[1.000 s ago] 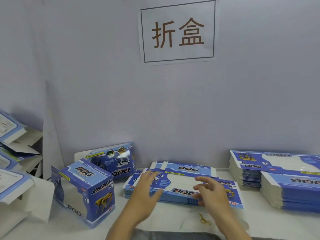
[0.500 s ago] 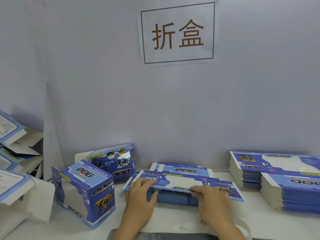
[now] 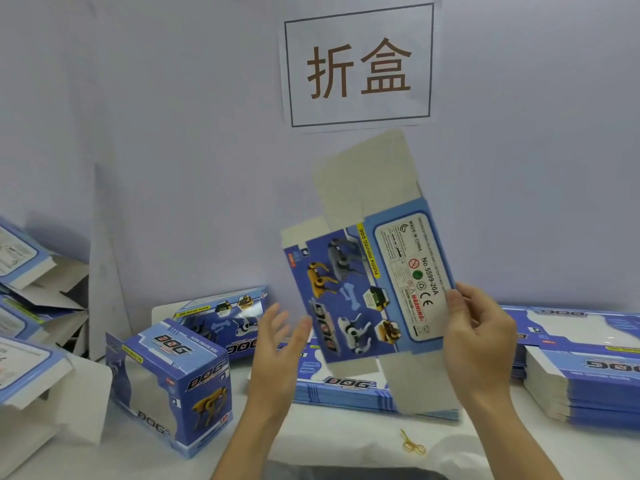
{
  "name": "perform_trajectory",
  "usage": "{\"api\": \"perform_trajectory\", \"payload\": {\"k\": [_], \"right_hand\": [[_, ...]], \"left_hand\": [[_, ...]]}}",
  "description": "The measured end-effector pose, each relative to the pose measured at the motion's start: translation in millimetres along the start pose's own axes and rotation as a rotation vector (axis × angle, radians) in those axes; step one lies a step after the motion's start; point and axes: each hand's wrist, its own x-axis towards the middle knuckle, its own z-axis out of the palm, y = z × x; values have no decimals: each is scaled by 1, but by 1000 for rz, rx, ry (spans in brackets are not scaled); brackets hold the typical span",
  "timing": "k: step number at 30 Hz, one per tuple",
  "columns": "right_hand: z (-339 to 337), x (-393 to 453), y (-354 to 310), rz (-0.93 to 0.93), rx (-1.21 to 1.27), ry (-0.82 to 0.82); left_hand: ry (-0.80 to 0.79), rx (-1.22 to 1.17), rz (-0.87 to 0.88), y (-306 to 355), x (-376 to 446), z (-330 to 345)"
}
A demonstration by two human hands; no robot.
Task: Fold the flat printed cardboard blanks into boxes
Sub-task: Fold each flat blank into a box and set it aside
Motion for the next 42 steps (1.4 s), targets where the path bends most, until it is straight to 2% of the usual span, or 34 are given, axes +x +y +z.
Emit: {"api": "perform_trajectory", "payload": {"k": [3,6,11,13,21,27,30,33,35,39,42], "right_hand": [[0,1,-1,149,141,-140],[3,-3,0,199,159,-261],[5,-4,-3,241,238,-282],[8,-5,-7,250,278,-294],[9,-10,-18,165,391,-424],[10,-11,-21,105,395,-474],[15,-16,-25,91,430,-531],[23,-27,-29,155,524,-658],[28,-29,-30,248,551,-729],[32,-24,-33,243,363,-784],[30,-27,-33,196,214,-699]], "left_hand": [[-121,-194,29,17,-2,4],[-59,-140,61,32,-5,7],[-37,8,155,44,-5,6],[-14,77,186,48,-4,7],[-76,42,222,56,-12,10],[-150,46,241,63,-11,6],[-241,-8,252,64,-13,11],[-339,-41,228,63,-20,21],[-344,-83,194,62,-22,24],[-243,-95,191,60,-18,22],[-238,-60,201,58,-17,20]]}}
